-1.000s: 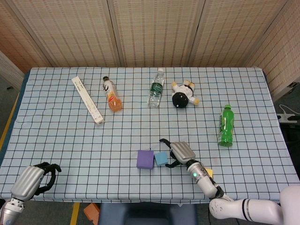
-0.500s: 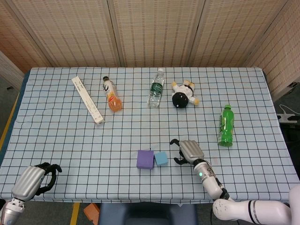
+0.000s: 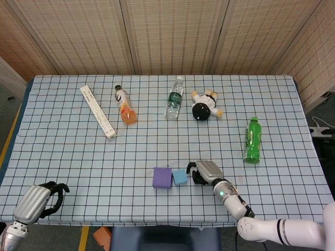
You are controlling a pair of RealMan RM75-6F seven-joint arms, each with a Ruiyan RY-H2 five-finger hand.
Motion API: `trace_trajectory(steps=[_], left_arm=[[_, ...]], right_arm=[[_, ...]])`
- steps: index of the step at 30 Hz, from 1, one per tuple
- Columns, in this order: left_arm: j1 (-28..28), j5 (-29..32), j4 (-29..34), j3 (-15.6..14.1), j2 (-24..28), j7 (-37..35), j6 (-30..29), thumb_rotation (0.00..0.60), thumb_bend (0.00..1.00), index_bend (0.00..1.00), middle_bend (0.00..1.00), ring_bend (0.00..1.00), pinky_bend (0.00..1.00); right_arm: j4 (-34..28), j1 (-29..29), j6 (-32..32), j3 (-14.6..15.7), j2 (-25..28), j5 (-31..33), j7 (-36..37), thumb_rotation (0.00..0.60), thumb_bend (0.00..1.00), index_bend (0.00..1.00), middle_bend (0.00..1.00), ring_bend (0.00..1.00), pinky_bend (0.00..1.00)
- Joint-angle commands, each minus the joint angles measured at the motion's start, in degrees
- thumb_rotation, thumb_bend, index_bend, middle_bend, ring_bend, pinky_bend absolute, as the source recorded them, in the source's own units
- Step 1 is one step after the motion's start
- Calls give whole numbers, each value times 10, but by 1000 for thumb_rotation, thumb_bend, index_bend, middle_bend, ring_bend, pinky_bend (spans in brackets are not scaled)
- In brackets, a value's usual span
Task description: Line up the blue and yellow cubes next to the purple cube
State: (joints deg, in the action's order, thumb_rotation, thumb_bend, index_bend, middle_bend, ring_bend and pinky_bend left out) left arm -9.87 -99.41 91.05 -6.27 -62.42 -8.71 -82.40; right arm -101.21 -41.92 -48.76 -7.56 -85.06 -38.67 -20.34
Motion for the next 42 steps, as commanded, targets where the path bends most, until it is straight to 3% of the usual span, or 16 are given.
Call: trace_trajectory(steps=[1,19,42], left_arm=[[0,1,0,0,0,0,1,600,573,457,584,446,610],[0,0,1,0,1,-1,-2,600,574,457,584,446,609],[0,2,2,0,2,-3,-1,600,574,458,584,446,610]], right_arm=[[-1,-2,11,0,6,-2,15,600,737,436,1000,907,1000],[9,-26,66,17,16,13,62,600,756,450,1000,912,1000],[45,-31,60,26,-7,-28,102,600,756,451,1000,912,1000]])
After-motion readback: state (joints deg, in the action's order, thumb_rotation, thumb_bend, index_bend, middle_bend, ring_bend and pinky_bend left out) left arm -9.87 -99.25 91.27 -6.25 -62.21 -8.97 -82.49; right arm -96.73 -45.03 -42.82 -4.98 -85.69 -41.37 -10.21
